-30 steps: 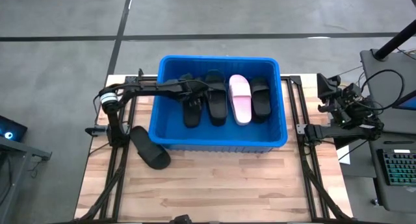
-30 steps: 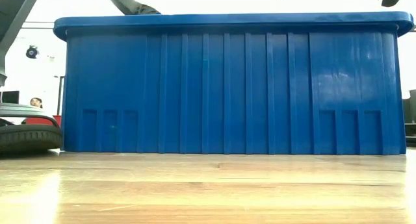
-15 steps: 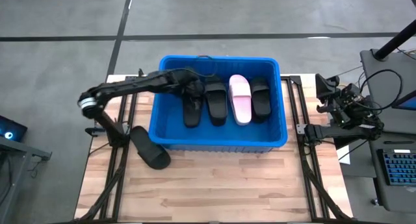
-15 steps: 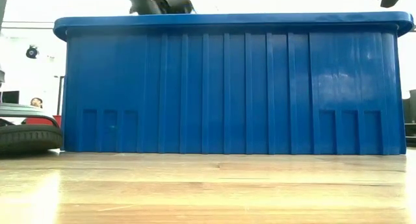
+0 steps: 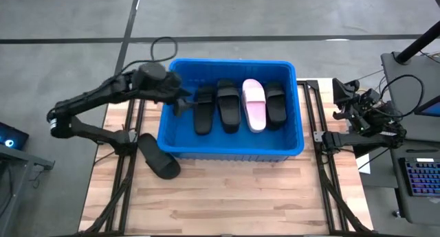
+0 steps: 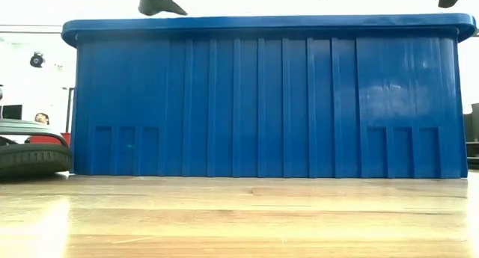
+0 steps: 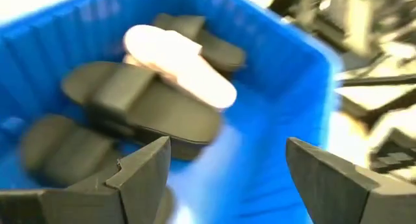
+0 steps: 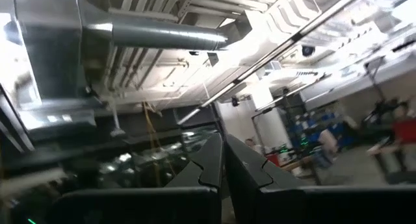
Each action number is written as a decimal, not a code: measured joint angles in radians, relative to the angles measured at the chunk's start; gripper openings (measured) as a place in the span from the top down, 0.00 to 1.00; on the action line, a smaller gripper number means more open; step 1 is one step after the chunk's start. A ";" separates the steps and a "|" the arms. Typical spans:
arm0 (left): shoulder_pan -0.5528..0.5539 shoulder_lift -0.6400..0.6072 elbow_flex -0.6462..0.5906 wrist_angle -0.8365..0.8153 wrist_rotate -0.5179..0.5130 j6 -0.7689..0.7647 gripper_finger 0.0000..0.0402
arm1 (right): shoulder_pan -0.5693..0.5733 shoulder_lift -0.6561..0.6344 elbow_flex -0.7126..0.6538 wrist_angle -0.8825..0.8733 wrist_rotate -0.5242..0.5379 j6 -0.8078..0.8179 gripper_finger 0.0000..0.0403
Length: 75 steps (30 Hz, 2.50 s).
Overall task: Pick and place slides into bin
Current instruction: Put the black slide into the blue container
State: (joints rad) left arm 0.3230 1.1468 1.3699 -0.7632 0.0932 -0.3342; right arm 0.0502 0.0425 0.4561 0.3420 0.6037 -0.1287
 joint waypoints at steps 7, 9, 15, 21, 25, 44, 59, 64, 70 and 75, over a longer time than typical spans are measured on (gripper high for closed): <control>-0.137 -0.060 -0.001 -0.006 0.039 -0.232 0.28 | 0.000 0.000 -0.001 -0.026 0.000 -0.127 0.98; -0.196 -0.051 -0.001 -0.006 0.037 -0.299 0.28 | 0.000 0.000 -0.001 -0.033 0.000 -0.115 0.98; -0.410 0.021 -0.001 -0.034 0.002 -0.487 0.28 | 0.000 0.000 -0.002 -0.077 0.000 -0.025 0.98; -0.627 0.118 0.001 -0.103 -0.107 -0.702 0.28 | 0.000 -0.001 -0.002 -0.194 0.000 0.023 0.98; -0.728 0.196 0.002 -0.144 -0.132 -0.824 0.28 | 0.000 0.000 -0.002 -0.289 0.000 0.066 0.98; -0.901 0.536 0.020 -0.757 -0.154 -1.199 0.28 | 0.000 0.000 -0.002 -0.346 0.000 0.105 0.98; -0.908 0.745 0.015 -0.799 -0.196 -1.178 0.28 | 0.000 0.000 -0.002 -0.346 0.000 0.103 0.98; -0.907 0.791 0.014 -0.807 -0.196 -1.179 0.28 | 0.000 0.000 -0.002 -0.346 0.000 0.102 0.98; -0.908 0.835 0.011 -0.808 -0.174 -1.239 0.28 | 0.000 0.000 -0.002 -0.346 0.000 0.101 0.98; -0.910 0.863 0.011 -0.808 -0.108 -1.309 0.28 | 0.000 0.000 -0.002 -0.346 0.000 0.094 0.98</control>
State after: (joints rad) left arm -0.5869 2.0094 1.3808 -1.5711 -0.0147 -1.6428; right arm 0.0500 0.0422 0.4541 -0.0040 0.6033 -0.0348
